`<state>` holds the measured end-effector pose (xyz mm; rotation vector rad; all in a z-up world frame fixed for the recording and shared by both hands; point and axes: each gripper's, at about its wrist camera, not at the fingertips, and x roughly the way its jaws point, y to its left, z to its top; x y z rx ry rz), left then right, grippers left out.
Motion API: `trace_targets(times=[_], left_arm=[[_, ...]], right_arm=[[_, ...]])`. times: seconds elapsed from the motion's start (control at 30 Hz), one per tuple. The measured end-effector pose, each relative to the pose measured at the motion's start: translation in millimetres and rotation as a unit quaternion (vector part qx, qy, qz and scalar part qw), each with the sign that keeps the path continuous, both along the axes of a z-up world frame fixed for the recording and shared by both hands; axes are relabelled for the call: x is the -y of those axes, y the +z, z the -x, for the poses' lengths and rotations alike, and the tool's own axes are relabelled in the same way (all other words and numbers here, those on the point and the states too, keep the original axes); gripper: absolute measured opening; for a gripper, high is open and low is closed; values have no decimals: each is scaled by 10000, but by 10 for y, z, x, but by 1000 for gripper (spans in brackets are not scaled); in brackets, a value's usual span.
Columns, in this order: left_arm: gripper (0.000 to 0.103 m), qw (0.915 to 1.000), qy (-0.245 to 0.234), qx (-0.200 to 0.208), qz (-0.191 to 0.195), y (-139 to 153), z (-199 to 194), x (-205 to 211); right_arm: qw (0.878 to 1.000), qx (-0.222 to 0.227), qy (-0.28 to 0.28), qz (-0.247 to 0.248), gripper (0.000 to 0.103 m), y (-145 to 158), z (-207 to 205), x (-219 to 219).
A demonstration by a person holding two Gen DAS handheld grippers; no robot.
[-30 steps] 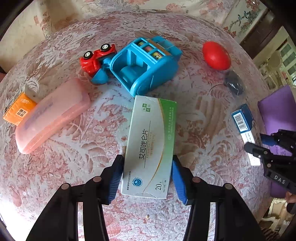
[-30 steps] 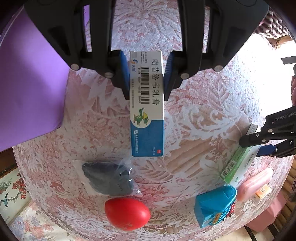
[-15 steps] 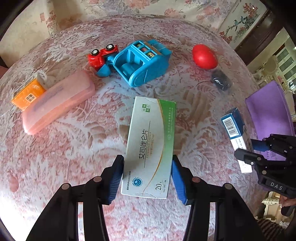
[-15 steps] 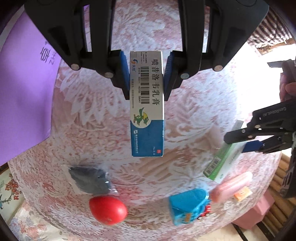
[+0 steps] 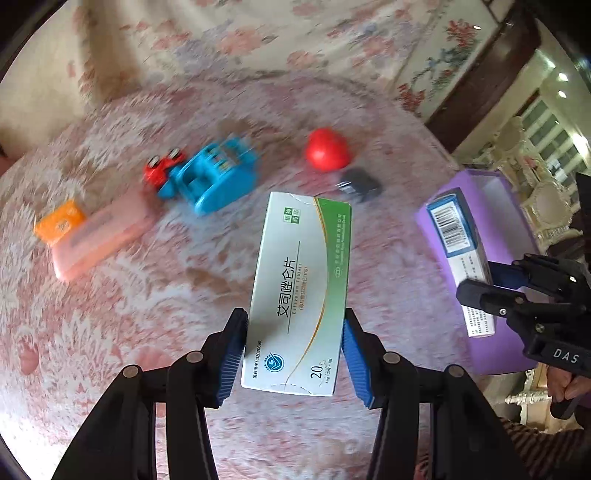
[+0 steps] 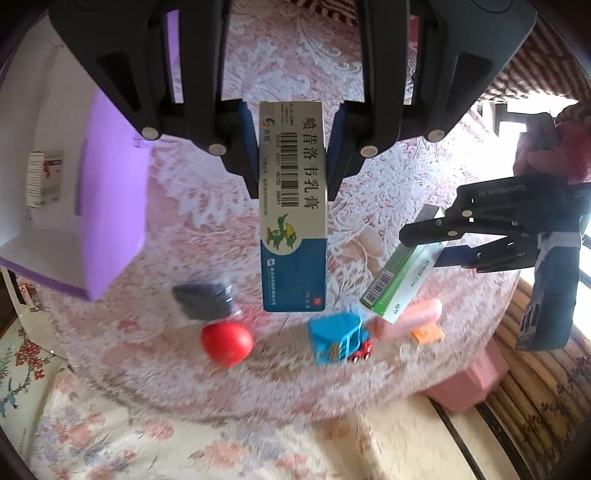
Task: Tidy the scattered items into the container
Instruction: 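Carry the green box and blue box with both tools over the purple box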
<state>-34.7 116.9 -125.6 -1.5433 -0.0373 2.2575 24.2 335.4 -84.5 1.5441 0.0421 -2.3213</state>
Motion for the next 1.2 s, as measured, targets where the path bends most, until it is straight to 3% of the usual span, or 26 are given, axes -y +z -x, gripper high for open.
trace_targets(times=[0.33,0.6,0.93,1.2], left_arm=[[51,9934,-1012,-508,-178,521,-166,-999],[51,9813,-1814,-583,-268,735,-319,-1916],[51,9676,-2508,-259,-101,516,-575,-2850],[51,9703,-2394,323,142,241,-590,-3179]], right_arm=[[9964,-393,-749,108,36,10,0,-710],[9894,-302,-1418,87,36,19,-228,-1582],[9866,161,-1617,-140,36,-312,-184,-2172],[9928,320,-1097,-365,36,-483,318,-2376]])
